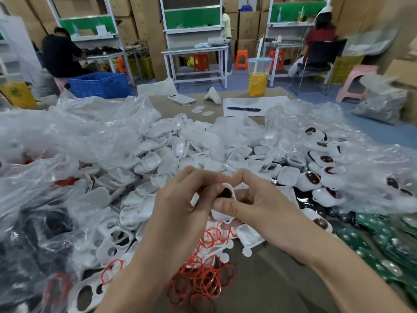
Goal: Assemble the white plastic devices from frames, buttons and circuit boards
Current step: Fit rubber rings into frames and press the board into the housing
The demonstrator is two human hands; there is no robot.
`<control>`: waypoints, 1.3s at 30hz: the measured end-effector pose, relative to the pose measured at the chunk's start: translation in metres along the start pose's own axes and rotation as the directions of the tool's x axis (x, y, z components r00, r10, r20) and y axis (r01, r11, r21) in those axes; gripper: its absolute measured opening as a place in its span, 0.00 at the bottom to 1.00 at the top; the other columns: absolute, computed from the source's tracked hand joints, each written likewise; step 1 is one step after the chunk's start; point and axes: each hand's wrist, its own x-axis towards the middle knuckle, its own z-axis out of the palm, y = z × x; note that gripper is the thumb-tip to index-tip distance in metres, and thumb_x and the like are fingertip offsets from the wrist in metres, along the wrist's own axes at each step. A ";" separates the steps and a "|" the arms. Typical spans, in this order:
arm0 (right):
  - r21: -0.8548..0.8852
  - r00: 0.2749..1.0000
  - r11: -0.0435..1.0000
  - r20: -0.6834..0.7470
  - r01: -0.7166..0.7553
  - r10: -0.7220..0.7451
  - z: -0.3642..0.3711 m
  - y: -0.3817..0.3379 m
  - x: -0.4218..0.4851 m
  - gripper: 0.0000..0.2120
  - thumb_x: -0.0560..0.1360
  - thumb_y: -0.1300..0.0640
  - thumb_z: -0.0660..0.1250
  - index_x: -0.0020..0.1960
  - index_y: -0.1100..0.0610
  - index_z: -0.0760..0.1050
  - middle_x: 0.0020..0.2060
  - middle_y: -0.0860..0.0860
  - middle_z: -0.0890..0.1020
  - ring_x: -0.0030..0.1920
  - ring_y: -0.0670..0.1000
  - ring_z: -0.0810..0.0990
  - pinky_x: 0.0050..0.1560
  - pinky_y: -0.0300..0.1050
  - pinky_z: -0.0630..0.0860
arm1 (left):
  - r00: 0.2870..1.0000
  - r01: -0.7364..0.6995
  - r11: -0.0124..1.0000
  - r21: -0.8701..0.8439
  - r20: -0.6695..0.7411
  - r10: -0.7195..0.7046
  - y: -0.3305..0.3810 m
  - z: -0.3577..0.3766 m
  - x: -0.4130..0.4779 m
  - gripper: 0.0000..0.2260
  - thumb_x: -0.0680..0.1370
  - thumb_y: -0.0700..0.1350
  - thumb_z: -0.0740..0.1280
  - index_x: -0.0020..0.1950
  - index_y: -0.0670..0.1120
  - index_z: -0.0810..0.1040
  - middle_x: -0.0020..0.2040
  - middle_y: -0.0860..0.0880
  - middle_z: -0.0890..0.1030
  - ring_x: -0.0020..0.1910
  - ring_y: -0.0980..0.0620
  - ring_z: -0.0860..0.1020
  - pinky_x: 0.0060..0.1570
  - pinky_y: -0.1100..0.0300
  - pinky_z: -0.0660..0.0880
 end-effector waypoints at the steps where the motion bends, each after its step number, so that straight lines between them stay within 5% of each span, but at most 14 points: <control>1: -0.015 1.000 1.000 -0.004 0.003 -0.003 0.000 0.001 0.000 0.09 0.76 0.55 0.73 0.51 0.53 0.74 0.37 0.51 0.86 0.38 0.51 0.84 0.41 0.42 0.81 | 1.000 -0.011 1.000 0.006 -0.015 0.011 0.000 0.001 -0.001 0.14 0.78 0.40 0.72 0.50 0.62 0.82 0.47 0.60 0.82 0.49 0.60 0.82 0.45 0.73 0.74; 4: -0.020 0.998 1.000 -0.055 -0.005 0.004 -0.003 0.002 0.001 0.07 0.79 0.55 0.70 0.54 0.55 0.74 0.37 0.53 0.85 0.39 0.60 0.83 0.45 0.52 0.80 | 0.999 -0.004 0.999 -0.044 -0.043 0.002 -0.001 0.000 -0.001 0.13 0.81 0.41 0.68 0.54 0.61 0.81 0.47 0.63 0.84 0.48 0.62 0.83 0.45 0.74 0.74; 7: 0.166 0.996 0.985 -0.089 0.046 -0.032 -0.008 -0.001 0.000 0.05 0.80 0.62 0.66 0.56 0.58 0.75 0.41 0.56 0.87 0.44 0.53 0.87 0.44 0.44 0.83 | 0.999 0.009 1.000 -0.005 -0.033 -0.009 -0.003 -0.011 -0.002 0.08 0.82 0.50 0.64 0.56 0.62 0.80 0.49 0.66 0.83 0.51 0.64 0.81 0.48 0.75 0.73; 12: 0.208 0.976 0.974 -0.213 0.093 -0.048 -0.016 0.002 0.003 0.04 0.79 0.62 0.68 0.51 0.54 0.77 0.44 0.57 0.87 0.47 0.55 0.87 0.45 0.44 0.84 | 0.937 -0.158 0.934 0.320 0.348 0.039 -0.008 -0.025 -0.015 0.14 0.79 0.65 0.60 0.58 0.61 0.79 0.49 0.66 0.78 0.57 0.62 0.75 0.56 0.63 0.72; 15: 0.238 0.968 0.969 -0.250 0.074 -0.013 -0.017 0.003 0.005 0.04 0.78 0.61 0.69 0.51 0.56 0.75 0.42 0.56 0.87 0.47 0.57 0.87 0.44 0.44 0.84 | 0.882 -0.219 0.875 0.432 0.472 -0.012 -0.007 -0.021 -0.019 0.22 0.78 0.70 0.56 0.63 0.61 0.79 0.51 0.66 0.75 0.56 0.63 0.69 0.58 0.65 0.66; 20: 0.252 0.943 0.966 -0.330 0.053 0.034 -0.017 0.009 0.008 0.06 0.78 0.59 0.70 0.53 0.58 0.74 0.47 0.60 0.85 0.50 0.60 0.86 0.52 0.57 0.83 | 0.865 -0.296 0.832 0.469 0.502 0.025 -0.004 -0.016 -0.019 0.16 0.77 0.63 0.61 0.57 0.58 0.81 0.48 0.63 0.76 0.49 0.61 0.69 0.55 0.63 0.63; 26: 0.360 0.951 0.927 -0.308 0.109 0.008 -0.016 0.010 0.010 0.07 0.81 0.60 0.65 0.58 0.57 0.77 0.53 0.58 0.85 0.53 0.56 0.86 0.46 0.43 0.83 | 0.847 -0.294 0.834 0.467 0.531 0.002 -0.002 -0.013 -0.020 0.15 0.78 0.57 0.61 0.63 0.59 0.76 0.52 0.63 0.76 0.51 0.61 0.69 0.58 0.66 0.61; 31: 0.407 0.939 0.902 -0.344 0.145 0.004 -0.018 0.017 0.012 0.06 0.83 0.63 0.60 0.57 0.60 0.74 0.52 0.56 0.86 0.51 0.55 0.86 0.47 0.42 0.83 | 0.845 -0.256 0.871 0.420 0.534 -0.009 -0.001 -0.017 -0.023 0.16 0.79 0.59 0.60 0.66 0.61 0.74 0.54 0.66 0.76 0.57 0.66 0.67 0.64 0.73 0.53; 39: 0.524 0.888 0.827 -0.455 0.205 0.068 -0.029 0.016 0.017 0.10 0.85 0.68 0.52 0.54 0.55 0.68 0.51 0.61 0.83 0.45 0.56 0.88 0.47 0.44 0.84 | 0.846 -0.325 0.847 0.420 0.530 0.062 0.010 -0.011 -0.029 0.09 0.79 0.60 0.62 0.51 0.61 0.81 0.52 0.63 0.75 0.56 0.60 0.70 0.60 0.68 0.58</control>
